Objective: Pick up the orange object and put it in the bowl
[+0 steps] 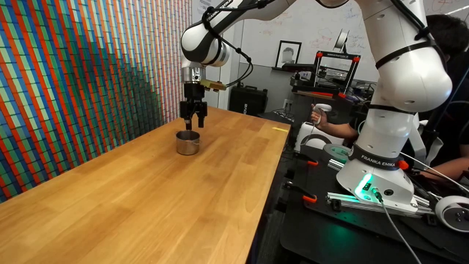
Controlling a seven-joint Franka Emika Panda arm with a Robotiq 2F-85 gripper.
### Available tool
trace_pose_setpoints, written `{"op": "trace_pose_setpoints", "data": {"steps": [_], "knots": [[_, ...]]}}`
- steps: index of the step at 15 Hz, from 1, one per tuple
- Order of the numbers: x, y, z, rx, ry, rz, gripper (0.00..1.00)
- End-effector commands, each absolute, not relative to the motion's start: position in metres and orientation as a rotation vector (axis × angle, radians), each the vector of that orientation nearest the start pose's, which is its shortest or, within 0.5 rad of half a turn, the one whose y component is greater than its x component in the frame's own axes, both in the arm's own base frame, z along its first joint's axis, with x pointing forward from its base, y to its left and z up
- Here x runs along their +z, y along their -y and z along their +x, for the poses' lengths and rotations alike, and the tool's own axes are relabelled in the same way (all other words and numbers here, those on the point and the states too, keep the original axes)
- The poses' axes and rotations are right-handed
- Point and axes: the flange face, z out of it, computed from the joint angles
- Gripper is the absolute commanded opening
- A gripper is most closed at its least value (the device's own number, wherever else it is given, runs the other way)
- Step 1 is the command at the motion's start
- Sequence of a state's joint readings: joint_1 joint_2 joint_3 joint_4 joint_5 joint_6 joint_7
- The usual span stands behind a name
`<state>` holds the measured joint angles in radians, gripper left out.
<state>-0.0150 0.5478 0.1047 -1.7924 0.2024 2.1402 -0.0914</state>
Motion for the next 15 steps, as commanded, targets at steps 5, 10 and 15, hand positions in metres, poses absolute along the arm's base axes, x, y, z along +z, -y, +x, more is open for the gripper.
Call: {"op": "trace_pose_setpoints", "data": {"steps": [5, 10, 15], "knots": [[0.273, 0.03, 0.653, 0.256, 0.014, -3.057, 1.0], [0.356, 0.081, 0.661, 0.265, 0.06, -3.094, 1.0], [0.435, 0.091, 0.651, 0.285, 0.176, -3.068, 1.0]]}}
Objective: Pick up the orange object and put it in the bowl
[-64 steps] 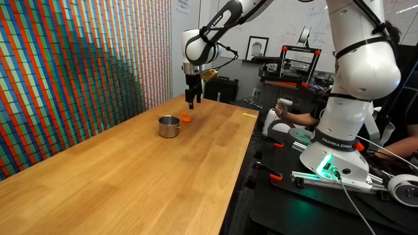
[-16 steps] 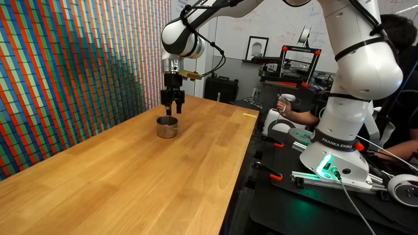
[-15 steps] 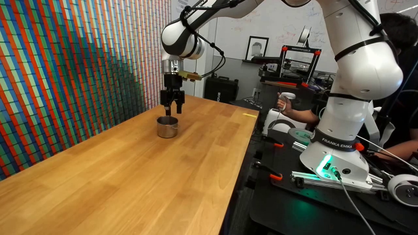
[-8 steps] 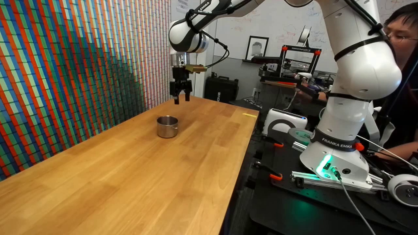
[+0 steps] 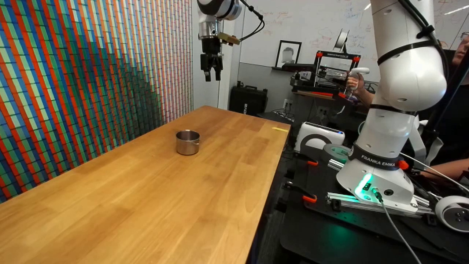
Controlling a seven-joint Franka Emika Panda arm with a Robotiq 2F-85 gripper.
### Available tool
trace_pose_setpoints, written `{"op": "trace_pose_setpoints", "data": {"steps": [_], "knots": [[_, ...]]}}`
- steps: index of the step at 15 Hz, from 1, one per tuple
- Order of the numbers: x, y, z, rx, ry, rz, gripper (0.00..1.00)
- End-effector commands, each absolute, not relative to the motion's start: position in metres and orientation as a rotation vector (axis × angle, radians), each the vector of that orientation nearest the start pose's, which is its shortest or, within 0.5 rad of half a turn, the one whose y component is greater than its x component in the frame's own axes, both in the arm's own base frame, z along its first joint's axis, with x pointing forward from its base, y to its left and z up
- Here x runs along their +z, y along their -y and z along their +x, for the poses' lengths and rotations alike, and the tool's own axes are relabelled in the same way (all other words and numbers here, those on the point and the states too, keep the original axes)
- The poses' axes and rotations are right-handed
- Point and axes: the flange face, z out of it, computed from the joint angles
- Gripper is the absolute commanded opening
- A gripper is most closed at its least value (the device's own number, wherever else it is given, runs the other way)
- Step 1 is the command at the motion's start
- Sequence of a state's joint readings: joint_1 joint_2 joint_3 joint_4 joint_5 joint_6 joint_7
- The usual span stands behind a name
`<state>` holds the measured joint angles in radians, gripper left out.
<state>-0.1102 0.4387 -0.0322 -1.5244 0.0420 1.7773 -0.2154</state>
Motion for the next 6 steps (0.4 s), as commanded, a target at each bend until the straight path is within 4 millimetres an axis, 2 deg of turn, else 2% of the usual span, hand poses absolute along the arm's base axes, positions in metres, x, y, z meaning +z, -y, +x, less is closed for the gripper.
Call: {"op": "trace_pose_setpoints", "data": {"steps": [1, 2, 3, 4, 6], "knots": [[0.448, 0.093, 0.648, 0.288, 0.192, -3.068, 1.0], [0.461, 0.093, 0.647, 0.293, 0.221, -3.067, 1.0], [0.435, 0.088, 0.65, 0.279, 0.16, -3.06, 1.0], [0.447, 0.088, 0.648, 0.277, 0.175, -3.058, 1.0], [0.456, 0.089, 0.647, 0.273, 0.186, -3.058, 1.0]]}}
